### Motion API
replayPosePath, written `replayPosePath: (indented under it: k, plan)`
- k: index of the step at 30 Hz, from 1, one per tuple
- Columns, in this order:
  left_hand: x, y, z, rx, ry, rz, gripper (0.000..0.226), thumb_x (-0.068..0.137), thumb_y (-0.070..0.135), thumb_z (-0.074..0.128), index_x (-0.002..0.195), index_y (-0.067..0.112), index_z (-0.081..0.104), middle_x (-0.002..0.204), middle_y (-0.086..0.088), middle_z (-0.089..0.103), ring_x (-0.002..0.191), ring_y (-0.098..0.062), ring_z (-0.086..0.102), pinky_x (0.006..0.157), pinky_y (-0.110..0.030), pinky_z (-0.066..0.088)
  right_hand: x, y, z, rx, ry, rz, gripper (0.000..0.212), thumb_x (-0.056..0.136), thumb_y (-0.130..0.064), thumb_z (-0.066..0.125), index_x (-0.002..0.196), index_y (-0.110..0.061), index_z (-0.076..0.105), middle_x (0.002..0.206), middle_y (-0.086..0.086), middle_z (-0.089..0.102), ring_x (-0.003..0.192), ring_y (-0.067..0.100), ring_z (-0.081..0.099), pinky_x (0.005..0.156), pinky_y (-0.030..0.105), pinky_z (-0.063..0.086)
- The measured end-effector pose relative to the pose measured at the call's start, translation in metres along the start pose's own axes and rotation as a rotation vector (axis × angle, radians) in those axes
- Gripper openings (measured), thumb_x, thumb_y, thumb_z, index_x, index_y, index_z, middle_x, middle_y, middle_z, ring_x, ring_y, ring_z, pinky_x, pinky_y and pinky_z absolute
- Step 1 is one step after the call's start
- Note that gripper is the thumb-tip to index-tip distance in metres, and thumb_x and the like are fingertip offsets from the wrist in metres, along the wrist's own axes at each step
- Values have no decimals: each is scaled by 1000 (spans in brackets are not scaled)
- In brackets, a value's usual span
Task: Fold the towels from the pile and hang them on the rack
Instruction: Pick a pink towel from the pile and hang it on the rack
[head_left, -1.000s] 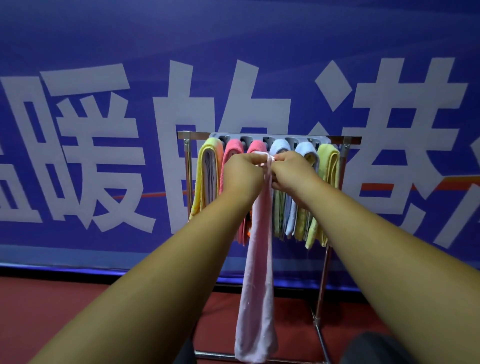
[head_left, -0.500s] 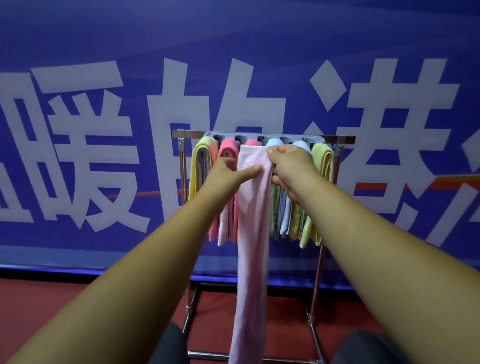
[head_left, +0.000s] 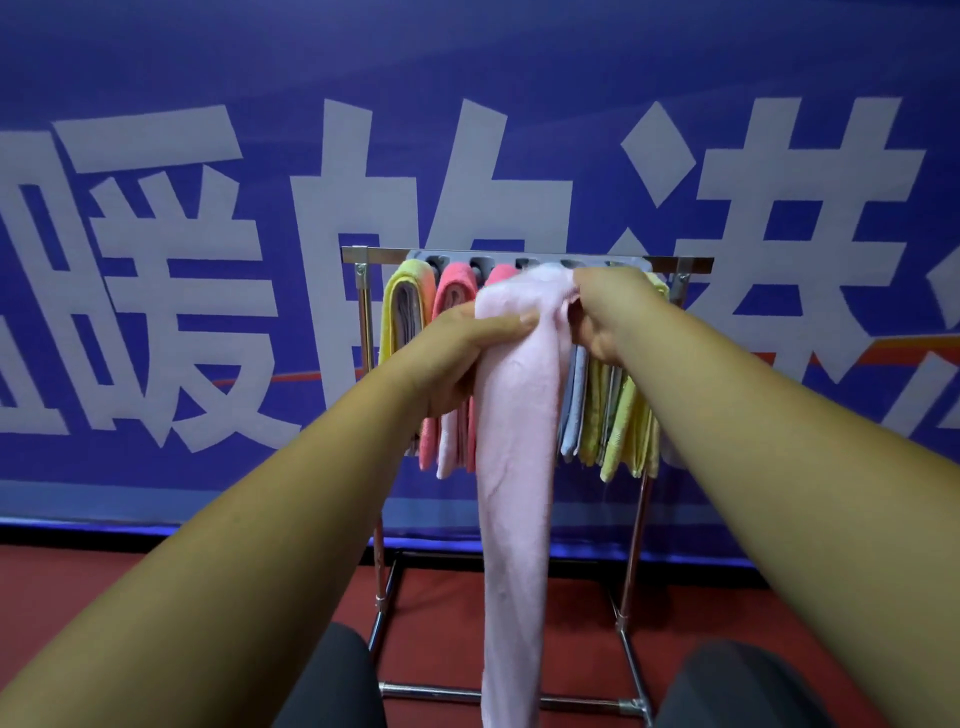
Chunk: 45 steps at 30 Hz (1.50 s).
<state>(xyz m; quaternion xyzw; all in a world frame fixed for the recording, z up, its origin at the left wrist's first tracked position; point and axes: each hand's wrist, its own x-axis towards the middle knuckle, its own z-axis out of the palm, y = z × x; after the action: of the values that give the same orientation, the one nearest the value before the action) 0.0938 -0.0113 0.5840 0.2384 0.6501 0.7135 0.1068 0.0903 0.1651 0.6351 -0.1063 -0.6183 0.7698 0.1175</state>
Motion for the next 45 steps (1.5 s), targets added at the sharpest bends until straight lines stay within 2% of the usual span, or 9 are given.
replayPosePath:
  k: [4,10,17,22,29,35,38,41,45]
  plan:
    - [10,15,3,-86,189,6,30,101,21,71,125,3,70,109,-17,80,102,-28,78,83,-38,65,-13,41,-2,-242,-211,138,67,95,-73,63,119,-11,76,107,16,82,91,33,81,82,54,66]
    - [31,14,-21,-177,322,22,21,105,11,63,125,5,61,119,-22,76,109,-31,77,94,-49,63,-12,100,-5,-139,-325,27,94,69,-100,60,137,-35,67,124,4,79,115,27,75,101,53,58]
    - [43,-6,-41,-237,351,-22,27,109,10,54,135,3,53,122,-26,73,108,-34,77,89,-47,65,-1,137,-28,-134,-357,-101,46,87,-44,86,116,-9,79,108,13,82,105,31,79,108,54,57]
    - [42,-37,-45,-158,323,-95,21,109,13,52,124,1,60,120,-25,74,109,-32,76,90,-43,65,6,158,-33,-65,-349,-118,42,84,-30,90,120,-14,75,112,17,81,107,40,77,101,62,58]
    - [39,-92,-54,7,149,-496,59,109,46,51,123,-10,58,99,-28,71,91,-39,72,88,-58,63,15,190,-29,85,-351,22,30,91,-16,84,120,-15,76,113,19,80,101,35,78,100,57,60]
    - [33,-157,-46,54,216,-747,91,104,75,20,124,-3,63,117,-17,72,100,-34,70,82,-46,59,40,223,-26,90,-193,138,24,98,-13,75,121,-9,76,111,23,79,100,36,78,90,49,63]
    - [32,-188,-49,110,302,-733,84,106,69,24,125,-3,62,117,-19,72,102,-35,70,88,-46,58,50,247,-31,61,-148,183,25,102,-15,70,126,-13,75,110,17,81,104,30,78,90,41,62]
    - [22,-212,-50,288,292,-671,39,105,36,45,118,4,63,110,-13,71,90,-33,72,83,-43,59,47,263,-35,62,-120,242,20,105,-20,67,124,-25,73,101,4,81,93,20,77,79,35,62]
    - [12,-247,-48,416,32,-623,17,89,6,54,102,5,66,92,-19,68,82,-23,77,81,-39,57,46,286,-38,129,-85,270,28,108,-23,62,134,-29,67,121,5,79,116,26,74,97,55,59]
